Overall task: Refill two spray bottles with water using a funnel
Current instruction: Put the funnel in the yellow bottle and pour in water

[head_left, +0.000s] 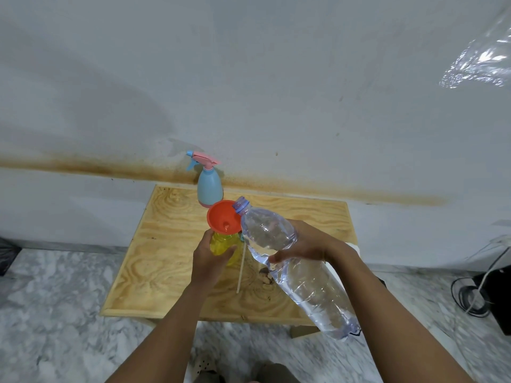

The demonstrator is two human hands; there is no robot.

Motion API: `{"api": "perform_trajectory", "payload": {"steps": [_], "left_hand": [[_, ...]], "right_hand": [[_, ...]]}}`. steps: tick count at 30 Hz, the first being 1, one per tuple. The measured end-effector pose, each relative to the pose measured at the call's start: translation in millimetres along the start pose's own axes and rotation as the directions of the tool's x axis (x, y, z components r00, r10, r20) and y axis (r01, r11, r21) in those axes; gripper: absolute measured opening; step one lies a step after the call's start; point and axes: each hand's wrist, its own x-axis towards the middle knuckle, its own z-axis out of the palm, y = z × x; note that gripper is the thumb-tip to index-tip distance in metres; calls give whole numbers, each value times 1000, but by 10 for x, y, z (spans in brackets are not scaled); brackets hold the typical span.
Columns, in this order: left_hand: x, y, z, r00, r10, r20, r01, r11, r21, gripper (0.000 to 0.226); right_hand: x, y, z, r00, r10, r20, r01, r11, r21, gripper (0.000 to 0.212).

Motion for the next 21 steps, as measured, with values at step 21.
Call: {"api": "perform_trajectory", "payload": {"steps": [21], "left_hand": [[-28,80,-6,999,48,12,-48,999,0,52]], "right_hand": [[-91,195,124,829,-82,-553,243,944,225,80]]}}
